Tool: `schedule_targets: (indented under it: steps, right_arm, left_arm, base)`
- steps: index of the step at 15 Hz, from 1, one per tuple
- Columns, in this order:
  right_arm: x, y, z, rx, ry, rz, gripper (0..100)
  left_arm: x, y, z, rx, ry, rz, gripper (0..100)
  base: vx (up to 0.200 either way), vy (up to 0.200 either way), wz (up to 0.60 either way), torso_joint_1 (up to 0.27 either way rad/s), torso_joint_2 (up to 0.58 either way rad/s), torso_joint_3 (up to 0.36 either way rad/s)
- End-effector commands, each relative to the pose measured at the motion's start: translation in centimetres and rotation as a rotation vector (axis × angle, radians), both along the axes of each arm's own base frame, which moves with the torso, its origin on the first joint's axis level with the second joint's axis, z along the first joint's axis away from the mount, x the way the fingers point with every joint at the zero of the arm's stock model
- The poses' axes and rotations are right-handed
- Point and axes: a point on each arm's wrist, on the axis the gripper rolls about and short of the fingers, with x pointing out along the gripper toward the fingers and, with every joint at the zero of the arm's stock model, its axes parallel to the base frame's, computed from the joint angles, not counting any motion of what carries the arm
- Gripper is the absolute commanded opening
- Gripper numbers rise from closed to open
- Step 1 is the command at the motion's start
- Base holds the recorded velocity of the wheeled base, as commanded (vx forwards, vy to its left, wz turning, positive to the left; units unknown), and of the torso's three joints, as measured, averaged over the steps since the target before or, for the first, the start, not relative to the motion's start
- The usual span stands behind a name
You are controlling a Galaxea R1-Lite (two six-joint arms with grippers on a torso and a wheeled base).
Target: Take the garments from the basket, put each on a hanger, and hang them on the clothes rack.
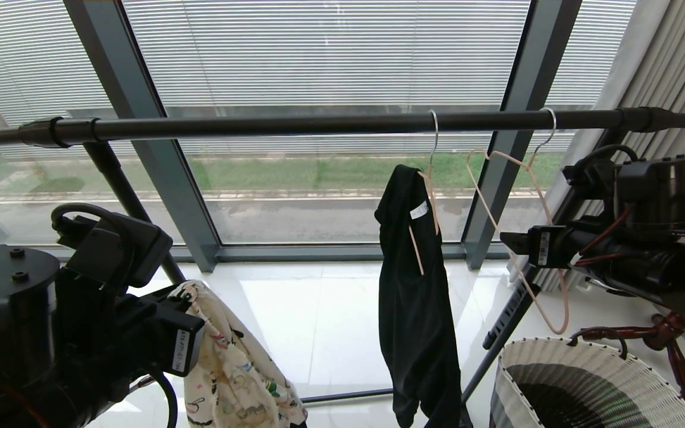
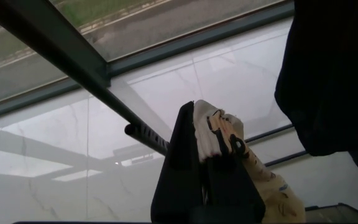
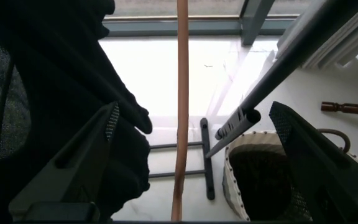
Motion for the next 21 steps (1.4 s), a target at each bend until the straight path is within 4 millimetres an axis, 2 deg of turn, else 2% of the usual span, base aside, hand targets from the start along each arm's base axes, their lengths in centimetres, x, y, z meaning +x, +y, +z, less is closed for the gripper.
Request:
schedule_targets:
  steps: [1,4,5,15,21]
  right_arm:
    - [0.2,0.0,-0.4,-0.005,0.012,-0.002,100]
    - [0.4,0.2,-0.8,-0.011,0.022,-0.002,100]
    - [0.4,0.2,-0.8,-0.011,0.022,-0.002,0]
    - [0.3,0.1,-0.6,-0.012,0.017,-0.005,0]
    - [-0.3,-0.2,1.3,0.024,-0.108,0.003,0]
  left_arm:
    - [0.0,0.0,0.0,0.001,0.001,0.0,0]
    - [0.0,0.0,0.0,0.0,-0.001,0.0,0]
    - [0.0,0.0,0.0,0.0,-0.001,0.0,0]
    - [0.0,0.0,0.0,0.001,0.001,0.001,0]
    - [-0.1,0.0,-0.1,0.002,0.002,0.0,0]
  base:
    - [0.0,0.0,0.0,0.0,0.0,0.0]
    - [0.0,0.0,0.0,0.0,0.0,0.0]
    - [0.0,0.0,0.0,0.0,0.0,0.0]
    - [0.0,0.0,0.0,0.0,0.0,0.0]
    - [0.0,0.0,0.0,0.0,0.0,0.0]
